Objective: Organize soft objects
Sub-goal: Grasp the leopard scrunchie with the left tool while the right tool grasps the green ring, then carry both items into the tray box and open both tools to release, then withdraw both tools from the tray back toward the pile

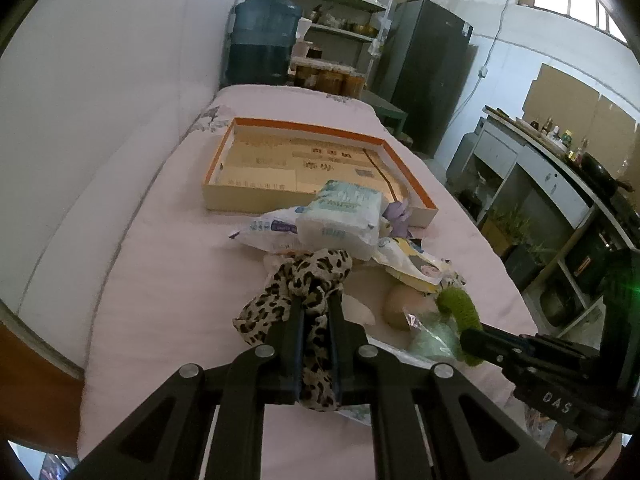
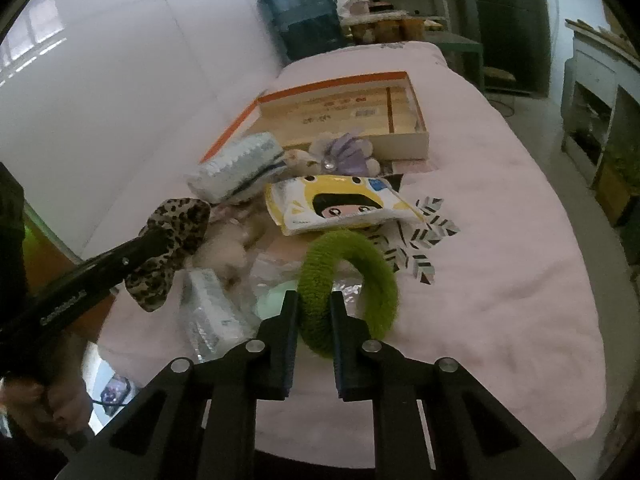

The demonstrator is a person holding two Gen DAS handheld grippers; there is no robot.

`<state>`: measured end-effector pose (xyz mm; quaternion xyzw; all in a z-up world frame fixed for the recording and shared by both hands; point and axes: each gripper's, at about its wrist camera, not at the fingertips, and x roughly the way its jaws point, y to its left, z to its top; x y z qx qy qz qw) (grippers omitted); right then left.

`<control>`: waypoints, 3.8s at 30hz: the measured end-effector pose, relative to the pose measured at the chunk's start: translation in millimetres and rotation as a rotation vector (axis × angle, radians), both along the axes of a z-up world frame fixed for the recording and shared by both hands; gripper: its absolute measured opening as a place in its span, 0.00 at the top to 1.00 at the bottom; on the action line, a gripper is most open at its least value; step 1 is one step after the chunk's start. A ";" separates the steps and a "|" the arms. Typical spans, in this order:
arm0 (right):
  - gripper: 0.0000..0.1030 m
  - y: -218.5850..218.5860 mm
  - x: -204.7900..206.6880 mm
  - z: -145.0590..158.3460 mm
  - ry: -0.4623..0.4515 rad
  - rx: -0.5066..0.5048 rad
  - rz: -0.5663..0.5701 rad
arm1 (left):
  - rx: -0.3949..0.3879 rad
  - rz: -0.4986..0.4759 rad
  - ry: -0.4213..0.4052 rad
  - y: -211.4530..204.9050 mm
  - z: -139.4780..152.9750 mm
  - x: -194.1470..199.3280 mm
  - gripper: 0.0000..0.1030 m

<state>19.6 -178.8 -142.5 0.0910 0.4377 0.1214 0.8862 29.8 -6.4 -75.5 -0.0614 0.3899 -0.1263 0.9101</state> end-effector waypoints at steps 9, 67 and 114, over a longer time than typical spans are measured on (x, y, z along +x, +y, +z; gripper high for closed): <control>0.86 -7.2 -5.6 30.2 -0.069 0.033 0.010 | -0.001 0.010 -0.052 5.3 20.7 -7.4 0.91; 0.86 5.5 346.9 25.0 -0.021 -0.054 0.117 | 0.082 0.077 0.040 -21.0 8.9 294.0 0.91; 0.54 5.7 303.1 15.2 -0.011 -0.088 0.096 | 0.075 0.055 0.035 -16.9 14.1 273.7 0.48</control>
